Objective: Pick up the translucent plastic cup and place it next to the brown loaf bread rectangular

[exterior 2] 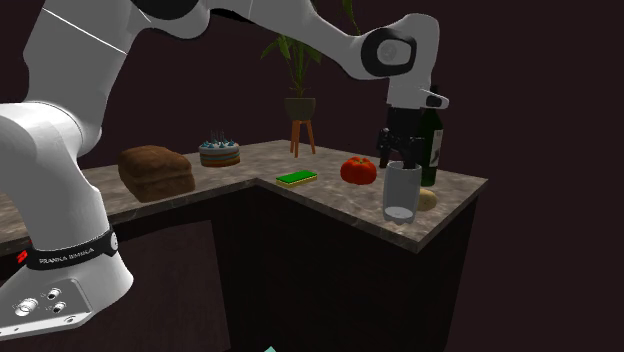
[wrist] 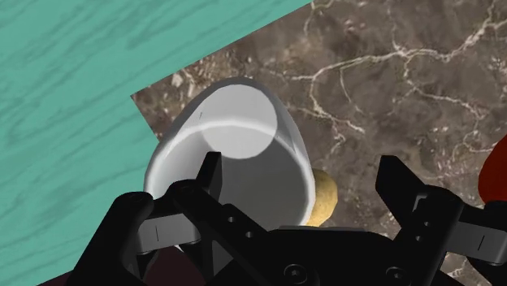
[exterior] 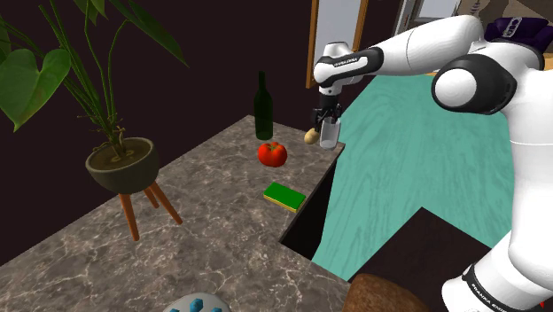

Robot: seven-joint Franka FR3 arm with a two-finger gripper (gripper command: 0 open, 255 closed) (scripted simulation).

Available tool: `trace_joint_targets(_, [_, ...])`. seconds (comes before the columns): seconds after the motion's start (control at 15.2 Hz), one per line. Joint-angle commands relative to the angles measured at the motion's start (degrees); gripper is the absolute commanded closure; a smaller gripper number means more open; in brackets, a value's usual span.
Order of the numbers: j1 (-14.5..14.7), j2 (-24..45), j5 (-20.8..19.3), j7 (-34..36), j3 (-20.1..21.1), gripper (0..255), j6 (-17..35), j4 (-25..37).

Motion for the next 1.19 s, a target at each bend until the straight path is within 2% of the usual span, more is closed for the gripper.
trace_joint_targets(0.0, [0.0, 0.0, 0.0, -0.1, 0.0, 0, 0.3, -0.2])
trace_joint_targets(0.33, [0.0, 0.0, 0.0, -0.1, 0.0, 0, 0.3, -0.2])
trace_joint_targets(0.4, [0.0, 0.0, 0.0, -0.1, 0.0, 255, 0.3, -0.2])
trace_joint_targets(0.99, [0.0, 0.0, 0.0, -0.1, 0.0, 255, 0.3, -0.2])
trace_joint_targets(1.12, [0.0, -0.4, -0.1, 0.0, 0.0, 255, -1.0, 0.6])
